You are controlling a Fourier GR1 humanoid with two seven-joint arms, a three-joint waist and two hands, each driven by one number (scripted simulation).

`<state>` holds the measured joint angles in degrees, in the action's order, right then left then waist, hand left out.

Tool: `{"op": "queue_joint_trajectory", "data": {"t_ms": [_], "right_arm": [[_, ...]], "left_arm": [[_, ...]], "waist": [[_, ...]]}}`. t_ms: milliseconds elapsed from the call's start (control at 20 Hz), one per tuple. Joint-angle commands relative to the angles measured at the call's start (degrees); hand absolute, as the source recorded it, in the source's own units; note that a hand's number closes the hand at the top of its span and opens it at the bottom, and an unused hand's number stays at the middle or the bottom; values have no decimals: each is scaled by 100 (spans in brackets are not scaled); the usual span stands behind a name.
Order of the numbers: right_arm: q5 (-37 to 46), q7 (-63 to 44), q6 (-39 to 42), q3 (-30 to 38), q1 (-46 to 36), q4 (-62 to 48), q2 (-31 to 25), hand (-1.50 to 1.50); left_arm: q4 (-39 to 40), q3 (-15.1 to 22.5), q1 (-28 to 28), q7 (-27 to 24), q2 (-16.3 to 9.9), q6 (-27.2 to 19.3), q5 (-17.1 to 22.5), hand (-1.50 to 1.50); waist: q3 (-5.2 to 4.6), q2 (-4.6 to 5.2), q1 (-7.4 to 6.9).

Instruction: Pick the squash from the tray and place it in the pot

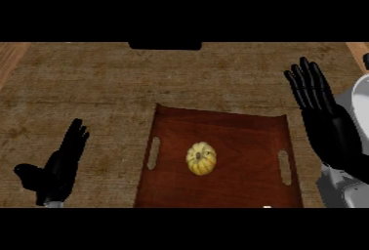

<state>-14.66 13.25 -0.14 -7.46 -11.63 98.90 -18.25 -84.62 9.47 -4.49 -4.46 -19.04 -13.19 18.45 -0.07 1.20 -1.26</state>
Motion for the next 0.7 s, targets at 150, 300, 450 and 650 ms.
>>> {"op": "queue_joint_trajectory", "data": {"t_ms": [150, 300, 450, 650], "right_arm": [[-178, -2032, 874, -448, -1470, -606, -732, 150], [1533, -1921, 1489, -962, -1743, -483, -2258, 150], [1755, -2877, 1185, -1010, -2295, -1173, -2048, -150], [1938, -1997, 1932, -1395, -2277, -1043, -1863, -150]], "left_arm": [[-360, -296, 997, -68, -122, -115, -137, 0], [-453, -185, 1120, -86, -99, -95, -191, 0], [-417, -392, 1845, 278, -196, -78, -57, 0], [-506, -591, 1540, 221, -264, 53, 9, 0]], "waist": [[-19, -89, -120], [-233, -244, -118], [-17, -72, -20], [5, -116, 43]]}}
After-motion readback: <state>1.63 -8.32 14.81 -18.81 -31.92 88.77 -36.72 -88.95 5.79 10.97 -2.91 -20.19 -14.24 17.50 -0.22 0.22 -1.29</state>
